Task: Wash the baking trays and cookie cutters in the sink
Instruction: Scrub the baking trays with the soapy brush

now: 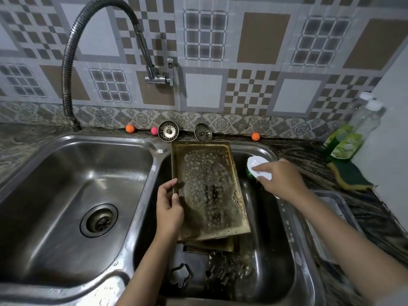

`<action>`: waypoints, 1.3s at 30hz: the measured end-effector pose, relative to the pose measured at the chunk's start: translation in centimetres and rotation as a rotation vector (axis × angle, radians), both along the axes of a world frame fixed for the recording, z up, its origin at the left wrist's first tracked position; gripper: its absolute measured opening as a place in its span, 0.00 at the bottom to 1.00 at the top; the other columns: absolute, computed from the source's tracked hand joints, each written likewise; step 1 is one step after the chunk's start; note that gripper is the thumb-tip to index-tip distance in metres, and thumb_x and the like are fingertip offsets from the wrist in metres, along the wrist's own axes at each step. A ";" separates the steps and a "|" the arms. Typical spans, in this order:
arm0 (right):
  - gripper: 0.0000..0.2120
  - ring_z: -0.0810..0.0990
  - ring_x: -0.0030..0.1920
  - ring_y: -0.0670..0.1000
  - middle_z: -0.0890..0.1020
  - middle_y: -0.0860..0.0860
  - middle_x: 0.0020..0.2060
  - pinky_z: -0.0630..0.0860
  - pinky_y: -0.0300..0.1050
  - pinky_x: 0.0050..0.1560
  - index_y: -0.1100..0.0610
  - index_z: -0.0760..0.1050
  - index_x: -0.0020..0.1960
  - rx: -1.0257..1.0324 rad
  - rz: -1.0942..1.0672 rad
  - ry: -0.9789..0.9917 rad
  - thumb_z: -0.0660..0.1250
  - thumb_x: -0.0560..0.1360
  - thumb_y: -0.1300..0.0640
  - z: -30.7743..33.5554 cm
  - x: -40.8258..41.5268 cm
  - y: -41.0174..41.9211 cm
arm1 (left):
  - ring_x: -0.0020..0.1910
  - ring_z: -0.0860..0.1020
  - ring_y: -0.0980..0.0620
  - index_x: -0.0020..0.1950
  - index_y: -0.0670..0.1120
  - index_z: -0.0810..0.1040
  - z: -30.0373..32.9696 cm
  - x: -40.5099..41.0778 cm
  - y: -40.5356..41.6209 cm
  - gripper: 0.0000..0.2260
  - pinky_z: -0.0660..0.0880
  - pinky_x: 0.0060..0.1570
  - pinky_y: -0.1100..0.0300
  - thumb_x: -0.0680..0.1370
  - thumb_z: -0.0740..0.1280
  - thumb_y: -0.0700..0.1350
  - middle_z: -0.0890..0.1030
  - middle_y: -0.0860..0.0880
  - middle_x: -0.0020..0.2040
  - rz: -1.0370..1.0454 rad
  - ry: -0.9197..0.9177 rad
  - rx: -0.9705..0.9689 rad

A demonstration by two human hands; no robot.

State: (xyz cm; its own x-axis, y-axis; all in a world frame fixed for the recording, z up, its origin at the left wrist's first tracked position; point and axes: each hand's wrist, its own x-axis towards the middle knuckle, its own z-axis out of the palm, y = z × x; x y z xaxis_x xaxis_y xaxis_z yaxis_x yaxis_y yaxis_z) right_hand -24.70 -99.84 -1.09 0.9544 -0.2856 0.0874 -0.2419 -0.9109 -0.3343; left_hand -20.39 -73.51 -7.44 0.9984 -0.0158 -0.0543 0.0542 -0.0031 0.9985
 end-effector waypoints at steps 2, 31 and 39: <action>0.16 0.77 0.62 0.50 0.81 0.50 0.59 0.74 0.43 0.58 0.51 0.80 0.60 0.268 0.031 -0.081 0.72 0.73 0.59 -0.2 0.1 -0.2 | 0.54 0.75 0.60 0.60 0.56 0.72 0.1 -0.1 -0.1 0.17 0.71 0.48 0.64 0.81 0.56 0.35 0.75 0.57 0.55 0.001 0.004 -0.007; 0.18 0.73 0.60 0.32 0.79 0.36 0.56 0.66 0.34 0.64 0.43 0.78 0.59 0.928 -0.029 -0.473 0.71 0.74 0.61 -2.2 -1.4 5.7 | 0.73 0.60 0.63 0.75 0.53 0.58 3.6 -3.5 -4.2 0.33 0.61 0.70 0.62 0.74 0.66 0.58 0.62 0.56 0.75 -0.692 -0.333 0.309; 0.15 0.78 0.49 0.44 0.78 0.47 0.58 0.77 0.36 0.42 0.42 0.79 0.59 1.283 -0.094 -0.366 0.61 0.80 0.58 -1.6 -0.8 6.2 | 0.57 0.74 0.68 0.75 0.57 0.57 3.3 -3.7 -4.9 0.35 0.70 0.56 0.72 0.74 0.66 0.35 0.73 0.58 0.63 -0.703 -0.235 0.182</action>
